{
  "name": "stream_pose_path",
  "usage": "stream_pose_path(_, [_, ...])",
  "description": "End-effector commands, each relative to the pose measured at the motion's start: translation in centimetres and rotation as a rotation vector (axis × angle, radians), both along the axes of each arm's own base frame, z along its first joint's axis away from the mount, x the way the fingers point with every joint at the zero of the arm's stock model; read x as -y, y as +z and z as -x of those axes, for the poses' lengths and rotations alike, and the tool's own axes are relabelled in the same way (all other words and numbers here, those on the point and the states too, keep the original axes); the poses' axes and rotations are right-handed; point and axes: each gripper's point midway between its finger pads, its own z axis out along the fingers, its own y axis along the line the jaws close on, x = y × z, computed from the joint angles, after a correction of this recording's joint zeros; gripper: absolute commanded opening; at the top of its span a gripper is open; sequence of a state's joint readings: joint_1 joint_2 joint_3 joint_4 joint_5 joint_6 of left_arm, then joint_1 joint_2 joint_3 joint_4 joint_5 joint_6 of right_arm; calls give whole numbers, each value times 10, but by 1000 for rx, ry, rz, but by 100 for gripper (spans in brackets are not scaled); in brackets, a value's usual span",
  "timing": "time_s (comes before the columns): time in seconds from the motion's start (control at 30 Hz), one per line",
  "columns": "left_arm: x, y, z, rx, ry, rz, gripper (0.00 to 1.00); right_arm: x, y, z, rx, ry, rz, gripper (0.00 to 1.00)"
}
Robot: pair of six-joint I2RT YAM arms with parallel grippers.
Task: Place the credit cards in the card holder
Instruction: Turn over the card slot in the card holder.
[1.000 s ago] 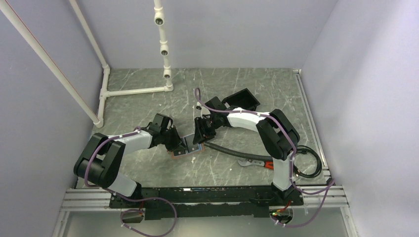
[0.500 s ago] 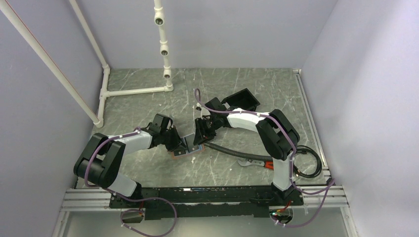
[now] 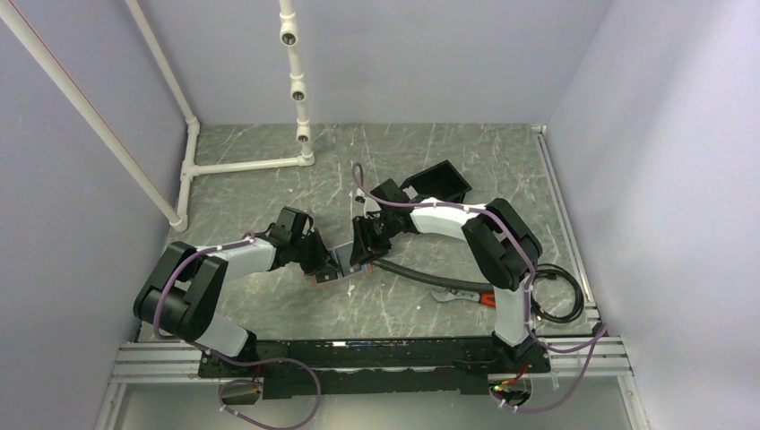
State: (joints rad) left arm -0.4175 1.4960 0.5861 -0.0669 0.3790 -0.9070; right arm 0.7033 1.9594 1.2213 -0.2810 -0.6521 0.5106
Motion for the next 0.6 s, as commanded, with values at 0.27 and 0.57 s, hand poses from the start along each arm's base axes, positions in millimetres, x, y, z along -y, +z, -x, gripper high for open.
stream_pose_path(0.27, [-15,-25,15,-54,14,-87,0,13,-1,5,36,-11,48,38])
stream_pose_path(0.57, [-16,-25,16,-52,15,-91,0,13,11,2,68,-14,47,36])
